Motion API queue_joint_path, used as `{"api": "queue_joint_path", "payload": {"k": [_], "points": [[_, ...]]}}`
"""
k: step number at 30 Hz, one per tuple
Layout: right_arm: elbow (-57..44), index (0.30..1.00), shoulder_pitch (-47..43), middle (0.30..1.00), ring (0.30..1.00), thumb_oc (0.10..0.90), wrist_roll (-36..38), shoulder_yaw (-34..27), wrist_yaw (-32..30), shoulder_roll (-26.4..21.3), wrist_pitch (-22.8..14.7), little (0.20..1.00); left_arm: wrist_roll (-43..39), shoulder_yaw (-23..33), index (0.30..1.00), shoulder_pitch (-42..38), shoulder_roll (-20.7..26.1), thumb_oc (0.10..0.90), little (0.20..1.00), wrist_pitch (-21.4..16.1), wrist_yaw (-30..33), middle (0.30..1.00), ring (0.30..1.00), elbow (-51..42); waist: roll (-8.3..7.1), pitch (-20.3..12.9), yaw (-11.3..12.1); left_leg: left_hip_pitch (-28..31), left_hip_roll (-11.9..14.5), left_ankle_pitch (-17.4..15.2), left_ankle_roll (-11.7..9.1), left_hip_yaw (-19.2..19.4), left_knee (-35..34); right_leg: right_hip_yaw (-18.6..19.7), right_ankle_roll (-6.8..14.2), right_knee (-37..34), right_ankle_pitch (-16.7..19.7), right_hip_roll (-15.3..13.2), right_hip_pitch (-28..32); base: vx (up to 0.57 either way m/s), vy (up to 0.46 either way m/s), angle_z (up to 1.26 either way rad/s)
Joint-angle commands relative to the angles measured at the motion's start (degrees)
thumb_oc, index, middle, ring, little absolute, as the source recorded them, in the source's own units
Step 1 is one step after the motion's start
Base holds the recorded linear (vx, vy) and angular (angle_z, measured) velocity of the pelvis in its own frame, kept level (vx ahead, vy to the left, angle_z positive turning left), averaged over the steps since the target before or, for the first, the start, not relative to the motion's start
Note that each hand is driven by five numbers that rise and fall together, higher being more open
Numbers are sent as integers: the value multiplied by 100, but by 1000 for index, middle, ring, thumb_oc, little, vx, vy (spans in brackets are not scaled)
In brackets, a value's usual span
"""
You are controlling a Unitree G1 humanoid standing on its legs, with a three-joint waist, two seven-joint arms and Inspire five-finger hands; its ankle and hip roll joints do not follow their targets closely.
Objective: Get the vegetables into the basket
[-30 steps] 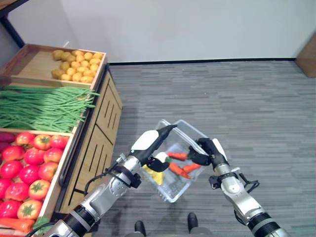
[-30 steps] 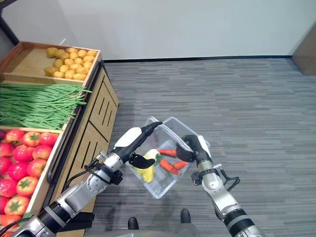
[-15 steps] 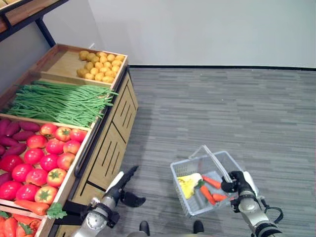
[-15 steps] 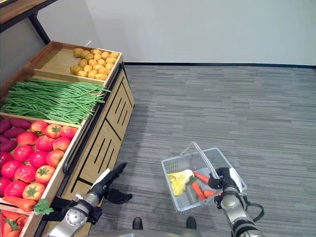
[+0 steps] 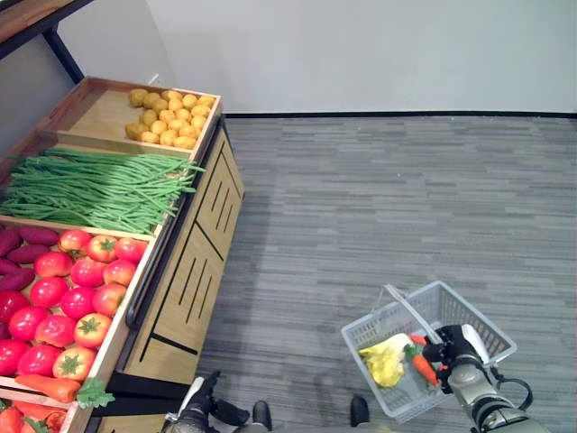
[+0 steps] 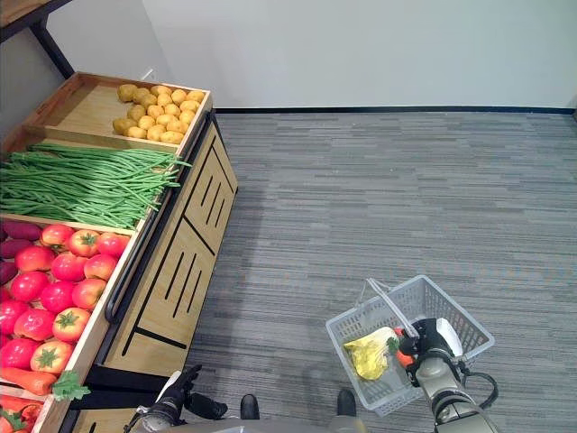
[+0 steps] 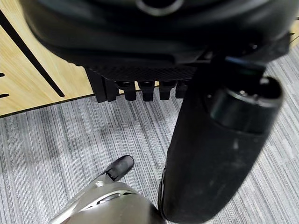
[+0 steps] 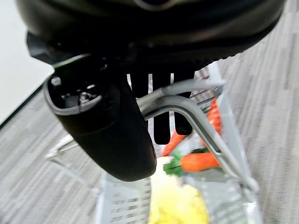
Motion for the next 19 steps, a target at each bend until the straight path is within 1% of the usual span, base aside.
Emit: {"api": "queue_joint_path", "payload": {"k": [1,7,10,15,19], "points": [[148,1000,-1093,1000,1000,900,-62,-141,-274,-447,-315,1000,282,-130,1000,47,227,900,1000,181,171,1000,1000,386,-277,27,152,-138,56,69,-200,-175,15,-173,168,27,95,-92,-82,0,0,0],[633,1000,-1013,1000,1000,900,-215,-232,-219,-586,-188,1000,326,-172,1000,170,147,900,1000,195,87,1000,1000,461,-192,73,173,-134,79,93,-223,-178,15,-181,157,27,63,-58,-94,13,-9,0],[747,1000,-937,1000,1000,900,-229,-271,-205,-616,-165,1000,328,-225,1000,204,113,900,1000,193,77,1000,1000,435,-189,80,174,-115,69,85,-219,-195,15,-182,157,27,48,-55,-69,13,-7,1],[712,1000,-608,1000,1000,900,-92,-397,-176,-427,-221,1000,310,-191,1000,163,68,900,1000,221,102,1000,1000,491,-224,68,111,-54,36,26,-202,-184,15,-179,163,27,45,-72,-29,0,0,0],[566,1000,-86,1000,1000,900,166,-482,62,-43,-314,1000,194,11,1000,155,69,900,1000,236,90,1000,1000,542,-306,-7,63,42,19,-28,-182,-211,15,-211,166,27,32,-92,78,0,0,0]]}}
